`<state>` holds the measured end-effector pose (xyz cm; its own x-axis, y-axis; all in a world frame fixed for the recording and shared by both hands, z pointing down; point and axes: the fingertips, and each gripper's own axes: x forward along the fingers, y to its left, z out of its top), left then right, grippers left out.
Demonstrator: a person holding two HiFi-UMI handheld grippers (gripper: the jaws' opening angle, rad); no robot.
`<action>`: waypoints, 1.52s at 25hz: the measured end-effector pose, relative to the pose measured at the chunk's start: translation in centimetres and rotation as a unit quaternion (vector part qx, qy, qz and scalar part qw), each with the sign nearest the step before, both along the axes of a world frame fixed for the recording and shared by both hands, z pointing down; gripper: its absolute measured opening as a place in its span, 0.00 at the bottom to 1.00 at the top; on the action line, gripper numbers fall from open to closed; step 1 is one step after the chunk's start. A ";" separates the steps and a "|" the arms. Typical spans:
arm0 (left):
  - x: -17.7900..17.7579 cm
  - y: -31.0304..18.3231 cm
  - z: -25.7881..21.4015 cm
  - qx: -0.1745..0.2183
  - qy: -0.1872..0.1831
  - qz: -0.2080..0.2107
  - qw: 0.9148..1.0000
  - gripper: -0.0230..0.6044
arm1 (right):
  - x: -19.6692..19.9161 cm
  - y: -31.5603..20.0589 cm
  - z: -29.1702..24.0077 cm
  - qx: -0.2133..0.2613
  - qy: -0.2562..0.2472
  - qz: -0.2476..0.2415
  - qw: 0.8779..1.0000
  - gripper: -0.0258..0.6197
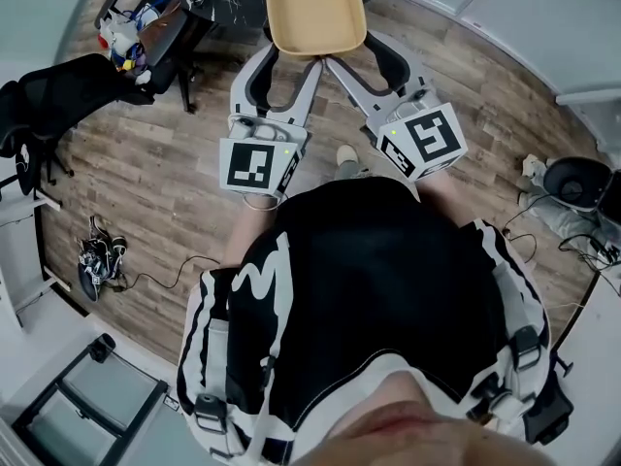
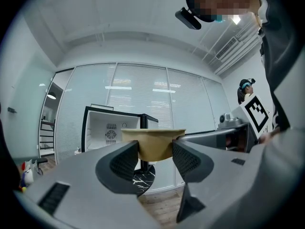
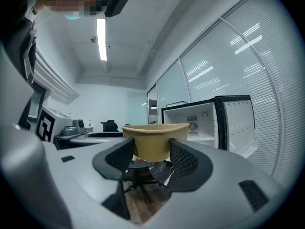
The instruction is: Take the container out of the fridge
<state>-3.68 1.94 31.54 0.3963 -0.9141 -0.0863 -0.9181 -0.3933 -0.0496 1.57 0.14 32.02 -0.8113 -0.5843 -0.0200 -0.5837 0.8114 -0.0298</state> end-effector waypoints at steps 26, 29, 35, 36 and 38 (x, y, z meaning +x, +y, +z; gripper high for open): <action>-0.6 10.2 1.1 0.001 -0.006 0.014 1.000 0.40 | -0.5 10.4 1.0 -0.003 0.003 0.022 1.000 0.42; -0.7 10.5 1.7 0.000 -0.004 0.017 1.000 0.40 | -0.7 10.7 1.6 -0.004 0.004 0.023 1.000 0.42; -0.9 11.3 1.8 0.004 -0.005 0.019 1.000 0.40 | -0.8 11.6 1.7 -0.001 0.003 0.026 1.000 0.42; -0.9 11.4 1.8 0.006 -0.007 0.018 1.000 0.40 | -0.8 11.7 1.6 0.001 0.003 0.026 1.000 0.42; -1.0 11.5 1.6 0.007 -0.009 0.017 1.000 0.40 | -0.8 11.8 1.4 0.004 0.001 0.027 1.000 0.42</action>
<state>-4.69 13.47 33.12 0.4284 -0.8990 -0.0915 -0.9032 -0.4230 -0.0727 0.75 11.99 33.44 -0.7791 -0.6264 -0.0228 -0.6260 0.7795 -0.0225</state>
